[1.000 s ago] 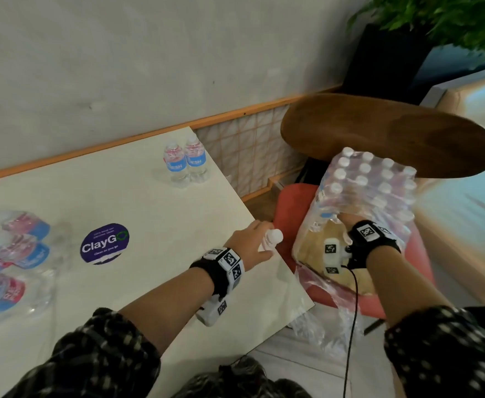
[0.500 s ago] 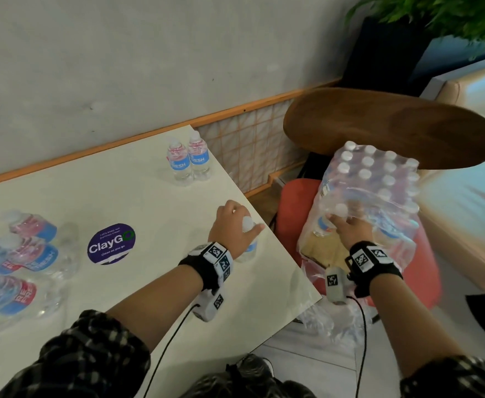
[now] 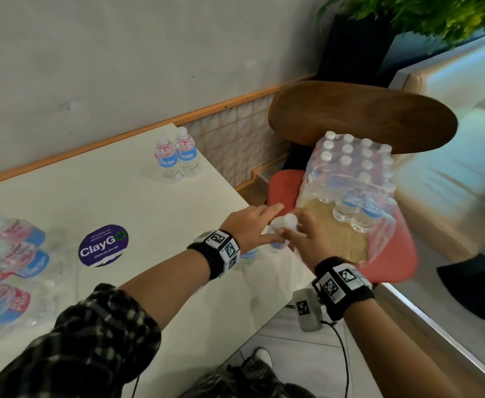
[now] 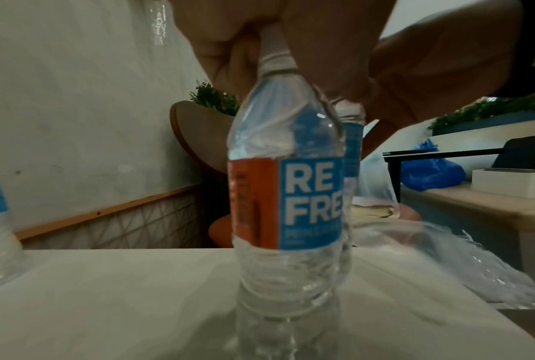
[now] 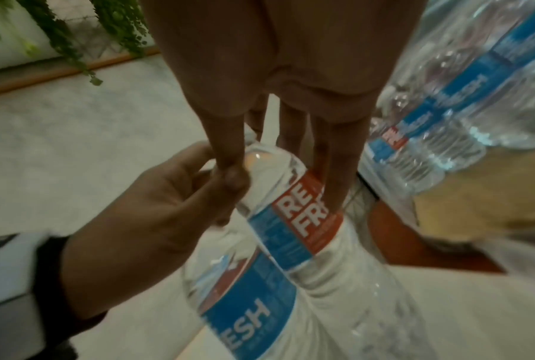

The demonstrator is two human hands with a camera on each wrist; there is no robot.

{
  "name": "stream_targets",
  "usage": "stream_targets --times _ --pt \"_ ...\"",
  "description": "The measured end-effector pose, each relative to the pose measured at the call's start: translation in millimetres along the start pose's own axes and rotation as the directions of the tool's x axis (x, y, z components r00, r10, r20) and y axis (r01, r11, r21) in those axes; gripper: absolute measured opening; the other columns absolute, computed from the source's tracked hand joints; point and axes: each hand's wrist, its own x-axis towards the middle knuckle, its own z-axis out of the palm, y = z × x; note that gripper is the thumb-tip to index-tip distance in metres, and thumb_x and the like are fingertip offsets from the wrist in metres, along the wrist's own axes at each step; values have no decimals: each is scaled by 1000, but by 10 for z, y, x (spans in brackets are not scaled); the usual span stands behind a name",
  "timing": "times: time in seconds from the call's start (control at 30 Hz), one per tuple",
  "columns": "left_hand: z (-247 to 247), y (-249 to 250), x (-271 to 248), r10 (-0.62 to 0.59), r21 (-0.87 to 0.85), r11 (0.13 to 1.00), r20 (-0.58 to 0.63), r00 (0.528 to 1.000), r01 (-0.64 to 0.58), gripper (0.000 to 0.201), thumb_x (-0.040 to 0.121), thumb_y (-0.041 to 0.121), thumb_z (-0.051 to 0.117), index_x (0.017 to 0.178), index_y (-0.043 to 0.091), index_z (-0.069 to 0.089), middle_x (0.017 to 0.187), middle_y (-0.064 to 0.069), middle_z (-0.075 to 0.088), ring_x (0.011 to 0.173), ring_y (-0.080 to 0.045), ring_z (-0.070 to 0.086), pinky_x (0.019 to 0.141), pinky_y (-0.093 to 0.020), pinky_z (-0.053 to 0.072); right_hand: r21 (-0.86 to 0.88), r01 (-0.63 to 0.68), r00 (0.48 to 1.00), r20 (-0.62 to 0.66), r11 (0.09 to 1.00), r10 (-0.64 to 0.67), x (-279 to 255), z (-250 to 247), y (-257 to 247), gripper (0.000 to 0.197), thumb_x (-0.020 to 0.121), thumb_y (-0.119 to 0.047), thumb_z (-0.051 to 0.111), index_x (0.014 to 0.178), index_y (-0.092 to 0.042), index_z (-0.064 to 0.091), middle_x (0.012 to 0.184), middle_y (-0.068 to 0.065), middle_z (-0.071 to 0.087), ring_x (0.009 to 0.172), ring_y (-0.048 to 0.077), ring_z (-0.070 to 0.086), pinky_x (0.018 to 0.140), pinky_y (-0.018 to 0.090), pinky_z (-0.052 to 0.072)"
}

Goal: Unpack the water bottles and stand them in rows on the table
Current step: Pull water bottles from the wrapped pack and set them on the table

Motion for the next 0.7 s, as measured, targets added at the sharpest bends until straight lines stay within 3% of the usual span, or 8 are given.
stream_targets --times 0.03,0.1,0.17,0.23,0.37,0.5,0.63,0.7 --pt "30 22 -8 12 3 1000 -9 1000 -12 70 87 57 51 144 20 35 126 -4 57 109 -24 55 79 -36 48 16 5 999 42 1000 -6 -5 42 38 27 76 -25 69 99 -34 57 98 1 65 94 20 61 91 46 50" --pt "45 20 -27 11 31 999 -49 999 -9 57 90 52 50 136 19 45 119 -3 60 104 -24 57 72 -34 47 70 -6 991 132 998 -4 -8 115 83 25 82 -22 63 104 -33 61 102 0 68 96 16 62 92 39 49" --pt "29 -15 -43 -13 74 997 -71 997 19 47 92 52 46 125 20 51 112 -1 62 98 -23 56 67 -33 44 107 -55 979 200 993 32 34 114 115 27 86 -18 58 112 -23 64 109 1 68 102 12 62 93 28 48" --pt "21 -27 -60 -50 79 995 -67 997 55 42 93 54 42 116 20 53 108 2 63 96 -22 55 64 -32 42 89 -126 976 187 988 108 148 40 185 35 86 -17 60 120 -12 62 115 8 65 107 19 60 93 30 47" --pt "41 -15 -109 -102 -4 995 -100 990 103 51 90 58 35 116 20 56 108 4 65 95 -22 56 68 -33 47 -30 -308 934 -202 951 296 502 -401 292 55 87 -25 63 137 -16 43 123 6 53 108 27 55 95 39 45" --pt "51 -20 -123 -103 -39 994 -133 986 99 66 81 62 23 110 16 62 99 1 69 86 -25 60 67 -35 49 -155 -433 834 -444 888 329 760 -942 276 53 92 -25 57 137 -1 42 109 20 59 99 33 56 78 34 41" --pt "18 3 -78 -134 -9 991 -81 988 134 69 80 62 21 112 17 61 102 1 68 90 -25 58 72 -36 46 -282 -509 851 -307 813 426 1013 -1230 205 54 94 -34 51 140 -6 41 136 17 50 120 35 50 99 41 41" --pt "-5 18 -67 -157 -11 988 -41 987 156 67 81 62 22 116 18 58 105 2 67 94 -23 55 74 -35 46 -314 -540 842 -222 781 492 1154 -1344 246 47 97 -25 47 139 -4 42 144 12 42 128 32 45 91 34 45"
